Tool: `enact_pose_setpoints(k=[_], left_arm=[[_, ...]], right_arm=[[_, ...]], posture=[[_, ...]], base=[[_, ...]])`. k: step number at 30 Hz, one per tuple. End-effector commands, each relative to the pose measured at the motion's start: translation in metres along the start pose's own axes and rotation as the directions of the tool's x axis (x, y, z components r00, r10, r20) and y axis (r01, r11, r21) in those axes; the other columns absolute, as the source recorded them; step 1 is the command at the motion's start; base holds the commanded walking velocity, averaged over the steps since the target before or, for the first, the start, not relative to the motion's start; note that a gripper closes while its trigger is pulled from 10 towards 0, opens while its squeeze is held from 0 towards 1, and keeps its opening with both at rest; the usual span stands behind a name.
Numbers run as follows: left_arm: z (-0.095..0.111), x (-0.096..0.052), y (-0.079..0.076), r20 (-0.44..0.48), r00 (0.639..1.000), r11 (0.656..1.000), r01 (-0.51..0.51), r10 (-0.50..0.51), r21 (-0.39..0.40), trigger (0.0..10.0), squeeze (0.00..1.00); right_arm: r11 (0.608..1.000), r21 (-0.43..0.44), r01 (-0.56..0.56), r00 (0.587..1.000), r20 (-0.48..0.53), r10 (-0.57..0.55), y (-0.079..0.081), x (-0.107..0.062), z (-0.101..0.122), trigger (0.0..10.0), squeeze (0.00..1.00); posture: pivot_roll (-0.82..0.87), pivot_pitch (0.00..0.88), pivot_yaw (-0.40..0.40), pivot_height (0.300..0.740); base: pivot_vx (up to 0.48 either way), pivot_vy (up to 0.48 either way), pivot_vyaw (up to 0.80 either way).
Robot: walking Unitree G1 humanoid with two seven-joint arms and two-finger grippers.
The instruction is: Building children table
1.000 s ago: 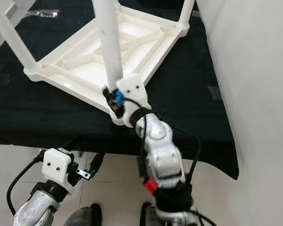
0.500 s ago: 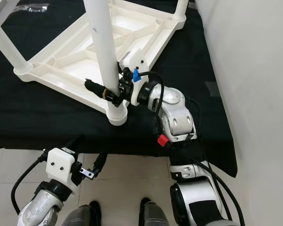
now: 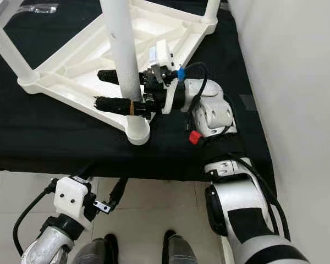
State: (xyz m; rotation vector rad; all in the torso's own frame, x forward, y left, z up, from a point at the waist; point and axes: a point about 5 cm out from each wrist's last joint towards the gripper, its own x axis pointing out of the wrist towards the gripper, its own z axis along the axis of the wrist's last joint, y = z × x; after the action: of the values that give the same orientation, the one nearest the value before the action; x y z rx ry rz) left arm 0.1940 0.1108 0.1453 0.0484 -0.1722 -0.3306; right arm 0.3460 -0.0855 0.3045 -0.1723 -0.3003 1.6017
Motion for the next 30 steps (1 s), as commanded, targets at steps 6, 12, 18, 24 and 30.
enact_pose_setpoints(k=[6,12,18,24,30], left_arm=[[-0.001,-0.004,-0.002,-0.016,1.000,1.000,0.004,-0.004,-0.006,10.0,0.00],[-0.001,-0.007,-0.001,-0.017,1.000,1.000,-0.002,0.002,-0.007,10.0,0.00],[-0.001,-0.006,0.003,-0.021,1.000,1.000,0.002,-0.002,-0.011,10.0,0.00],[-0.004,-0.004,0.003,-0.029,0.999,0.999,0.032,-0.032,-0.019,10.0,0.00],[-0.004,-0.002,0.004,-0.024,1.000,1.000,0.009,-0.009,-0.005,10.0,0.00]], right_arm=[[0.993,-0.052,0.108,0.986,-0.123,-0.114,0.008,-0.005,-0.026,0.0,0.00],[0.463,-0.229,0.856,0.385,-0.315,-0.868,0.009,-0.033,-0.075,0.0,0.00],[0.624,-0.097,0.775,0.538,-0.415,-0.733,0.110,0.018,-0.103,0.0,0.00],[0.584,-0.154,0.797,0.498,-0.380,-0.780,0.092,0.016,-0.094,0.0,0.00],[0.552,-0.194,0.811,0.498,-0.265,-0.826,0.067,0.022,-0.076,10.0,0.80]], posture=[[0.08,0.274,-0.031,0.740],[0.06,0.287,-0.040,0.740],[0.02,0.306,0.006,0.740],[0.02,0.285,0.011,0.740],[0.05,0.279,0.001,0.740]], base=[[0.000,0.000,0.00],[0.000,0.000,0.00],[0.000,0.000,0.00],[0.000,0.000,0.00],[0.000,0.000,0.00]])
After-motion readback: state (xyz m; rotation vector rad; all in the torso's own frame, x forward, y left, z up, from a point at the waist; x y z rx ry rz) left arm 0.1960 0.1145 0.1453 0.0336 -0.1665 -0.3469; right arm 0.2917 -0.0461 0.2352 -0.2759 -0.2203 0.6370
